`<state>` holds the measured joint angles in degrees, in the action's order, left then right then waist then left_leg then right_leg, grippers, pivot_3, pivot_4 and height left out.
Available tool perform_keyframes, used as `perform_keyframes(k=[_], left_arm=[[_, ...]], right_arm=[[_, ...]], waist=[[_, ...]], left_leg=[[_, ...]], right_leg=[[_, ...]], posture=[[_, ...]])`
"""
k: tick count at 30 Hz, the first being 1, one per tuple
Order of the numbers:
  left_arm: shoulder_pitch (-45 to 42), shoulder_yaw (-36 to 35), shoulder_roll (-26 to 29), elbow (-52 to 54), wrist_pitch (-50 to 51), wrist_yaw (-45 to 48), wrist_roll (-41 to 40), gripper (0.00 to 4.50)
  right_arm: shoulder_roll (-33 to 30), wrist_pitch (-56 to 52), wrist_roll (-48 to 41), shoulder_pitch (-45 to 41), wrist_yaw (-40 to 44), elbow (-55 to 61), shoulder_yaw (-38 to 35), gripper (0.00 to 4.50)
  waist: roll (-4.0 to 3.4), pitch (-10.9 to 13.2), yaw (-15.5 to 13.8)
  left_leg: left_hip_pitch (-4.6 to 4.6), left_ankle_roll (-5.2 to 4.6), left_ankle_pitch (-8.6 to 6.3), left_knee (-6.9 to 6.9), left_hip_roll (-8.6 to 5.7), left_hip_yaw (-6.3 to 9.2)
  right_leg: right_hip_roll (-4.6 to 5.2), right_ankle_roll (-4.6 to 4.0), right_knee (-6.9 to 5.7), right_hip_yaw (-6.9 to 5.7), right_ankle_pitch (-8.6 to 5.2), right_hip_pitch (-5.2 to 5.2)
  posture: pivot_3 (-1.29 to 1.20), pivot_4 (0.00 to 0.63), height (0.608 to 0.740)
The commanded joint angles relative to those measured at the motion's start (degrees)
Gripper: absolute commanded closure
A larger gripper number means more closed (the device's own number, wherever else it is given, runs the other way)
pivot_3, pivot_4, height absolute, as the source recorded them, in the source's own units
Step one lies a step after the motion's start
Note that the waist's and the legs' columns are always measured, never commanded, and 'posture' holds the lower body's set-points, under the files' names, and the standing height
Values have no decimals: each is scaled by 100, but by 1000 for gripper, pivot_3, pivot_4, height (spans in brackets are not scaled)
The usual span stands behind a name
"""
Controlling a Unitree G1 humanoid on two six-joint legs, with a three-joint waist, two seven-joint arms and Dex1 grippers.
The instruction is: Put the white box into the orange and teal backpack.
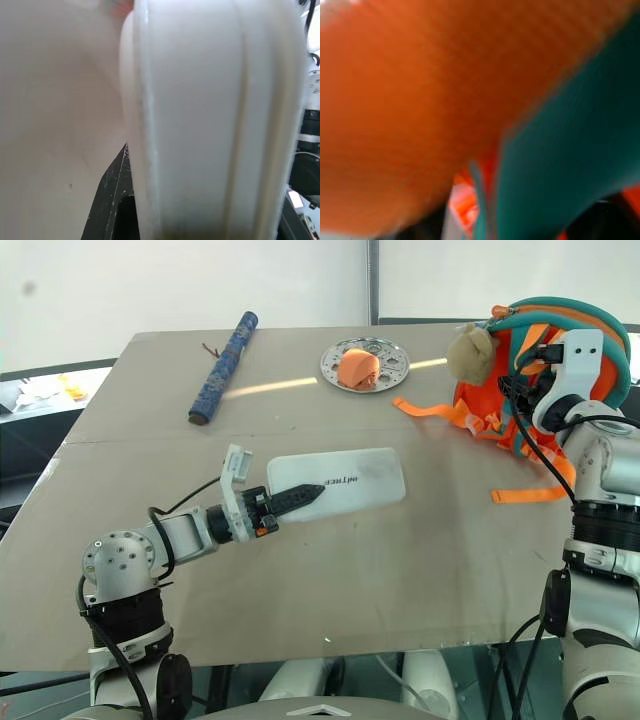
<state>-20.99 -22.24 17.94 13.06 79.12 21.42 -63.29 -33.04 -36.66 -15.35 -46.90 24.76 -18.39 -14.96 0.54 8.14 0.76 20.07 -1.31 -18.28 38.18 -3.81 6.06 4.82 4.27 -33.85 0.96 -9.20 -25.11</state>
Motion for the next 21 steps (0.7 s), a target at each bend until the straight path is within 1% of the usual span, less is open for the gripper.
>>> perform_keyframes(k=[1, 2, 3, 7, 10, 12, 14, 16, 18, 20, 21], left_arm=[[54, -174, -15, 337, -234, -139, -334, 3426], [75, -206, -22, 357, -283, -204, -367, 3426], [96, -254, -27, 359, -339, -276, -404, 3426], [131, -412, -33, 327, -637, -529, -428, 3426], [-187, -740, -112, -115, -1189, -978, -275, 3426], [-470, -957, 36, -512, -1647, -1150, -21, 3426], [-631, -1066, 194, -756, -2076, -1276, 318, 3426], [-706, -1184, 216, -850, -2342, -1397, 391, 3426], [-768, -1242, 256, -917, -2595, -1403, 463, 3426], [-875, -1395, 206, -872, -3068, -1247, 427, 3426], [-843, -1346, 243, -763, -3372, -997, 540, 3426]], right_arm=[[-192, 1075, 334, -198, 275, -340, 250, 3713], [-222, 1377, 412, -219, 374, -420, 340, 4150], [-217, 1643, 398, -265, 509, -448, 367, 4481], [-161, 2427, 249, -774, 872, -498, 333, 4481], [-133, 2807, 99, -1437, 1246, -378, 389, 4481], [12, 2697, -222, -1803, 1612, 144, 489, 4481], [188, 2367, -600, -1918, 1880, 795, 625, 4481], [276, 2116, -789, -1786, 2000, 1272, 775, 4481], [303, 1844, -876, -1541, 2072, 1741, 930, 4481], [332, 1396, -1098, -984, 2116, 2520, 1180, 4481], [343, 1147, -1225, -693, 2110, 2900, 1293, 4481]], waist=[[0, 0, 5], [0, 0, 5], [-1, 2, 8], [-9, 10, 36], [-21, 26, 64], [-16, 28, 72], [-16, 28, 96], [-16, 28, 169], [-15, 28, 168], [-9, 24, 129], [2, 21, 111]], left_leg=[[2, 0, 0, 1, 0, 3], [3, 0, 0, 2, 0, 9], [5, 0, 0, 2, 0, 11], [9, 0, 0, 2, 1, 11], [10, 1, 1, 2, 3, 0], [19, 2, 1, 2, 3, 1], [48, 3, 1, 4, 4, 13], [66, 3, 2, 8, 3, 22], [75, 3, 2, 12, 4, 26], [79, 3, 2, 15, 0, 31], [83, 3, 2, 16, -3, 46]], right_leg=[[1, 0, 1, 2, 0, -2], [2, 1, 1, 5, 0, -3], [2, 1, 0, 7, 0, -6], [-1, 0, -9, 9, 2, -17], [-8, -5, -12, 19, 6, -25], [-11, -5, -14, 18, 7, -35], [-14, -8, -9, 8, 8, -60], [-13, -8, -5, -3, 8, -68], [-3, -8, -5, -27, 8, -76], [20, -8, -4, -70, 8, -76], [28, -8, -2, -88, 8, -73]], posture=[[0, 150, 733], [0, 150, 733], [0, 150, 733], [0, 150, 733], [0, 150, 733], [0, 150, 733], [0, 150, 733], [0, 150, 733], [0, 150, 733], [0, 150, 733], [0, 150, 733]])
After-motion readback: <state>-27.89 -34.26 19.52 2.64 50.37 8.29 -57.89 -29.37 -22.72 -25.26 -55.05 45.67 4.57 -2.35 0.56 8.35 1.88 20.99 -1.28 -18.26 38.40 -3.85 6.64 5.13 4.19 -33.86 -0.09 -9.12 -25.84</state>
